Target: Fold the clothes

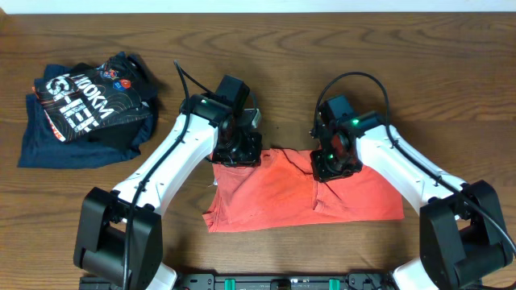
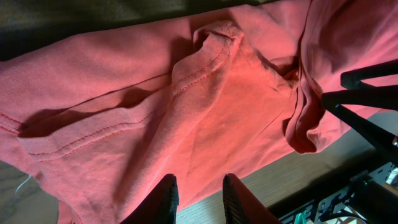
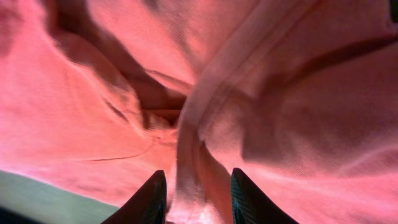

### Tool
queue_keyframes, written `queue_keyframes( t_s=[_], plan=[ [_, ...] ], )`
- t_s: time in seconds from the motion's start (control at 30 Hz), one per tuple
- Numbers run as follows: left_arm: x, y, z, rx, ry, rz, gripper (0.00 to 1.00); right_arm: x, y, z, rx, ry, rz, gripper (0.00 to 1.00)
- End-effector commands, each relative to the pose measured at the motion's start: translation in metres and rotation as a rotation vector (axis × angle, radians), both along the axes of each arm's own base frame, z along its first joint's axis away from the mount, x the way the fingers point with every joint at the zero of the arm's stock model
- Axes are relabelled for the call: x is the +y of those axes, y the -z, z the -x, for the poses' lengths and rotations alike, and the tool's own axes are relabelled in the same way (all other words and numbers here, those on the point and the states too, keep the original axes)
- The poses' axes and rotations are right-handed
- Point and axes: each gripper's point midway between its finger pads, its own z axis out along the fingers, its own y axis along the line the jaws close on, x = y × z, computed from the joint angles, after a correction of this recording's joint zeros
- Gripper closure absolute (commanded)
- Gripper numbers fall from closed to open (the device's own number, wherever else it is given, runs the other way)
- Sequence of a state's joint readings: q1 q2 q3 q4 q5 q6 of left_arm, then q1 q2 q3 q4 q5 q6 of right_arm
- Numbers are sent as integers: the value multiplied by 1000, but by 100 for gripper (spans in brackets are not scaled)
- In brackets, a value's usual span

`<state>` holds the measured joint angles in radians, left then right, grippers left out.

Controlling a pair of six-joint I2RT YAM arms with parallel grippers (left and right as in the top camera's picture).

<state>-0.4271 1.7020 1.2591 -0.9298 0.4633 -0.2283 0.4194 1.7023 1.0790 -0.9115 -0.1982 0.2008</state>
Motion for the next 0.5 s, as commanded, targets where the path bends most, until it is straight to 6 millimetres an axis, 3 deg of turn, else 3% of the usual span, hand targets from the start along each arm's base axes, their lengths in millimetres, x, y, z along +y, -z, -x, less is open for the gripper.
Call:
queue_keyframes(
  t_s=[0.0, 0.47],
  plan=[
    [1, -4, -5, -27, 11, -6, 73, -8, 1, -5, -30, 21, 63, 68],
    [1, -4, -5, -27, 11, -6, 73, -6, 8, 5, -8, 7, 60, 67]
  ],
)
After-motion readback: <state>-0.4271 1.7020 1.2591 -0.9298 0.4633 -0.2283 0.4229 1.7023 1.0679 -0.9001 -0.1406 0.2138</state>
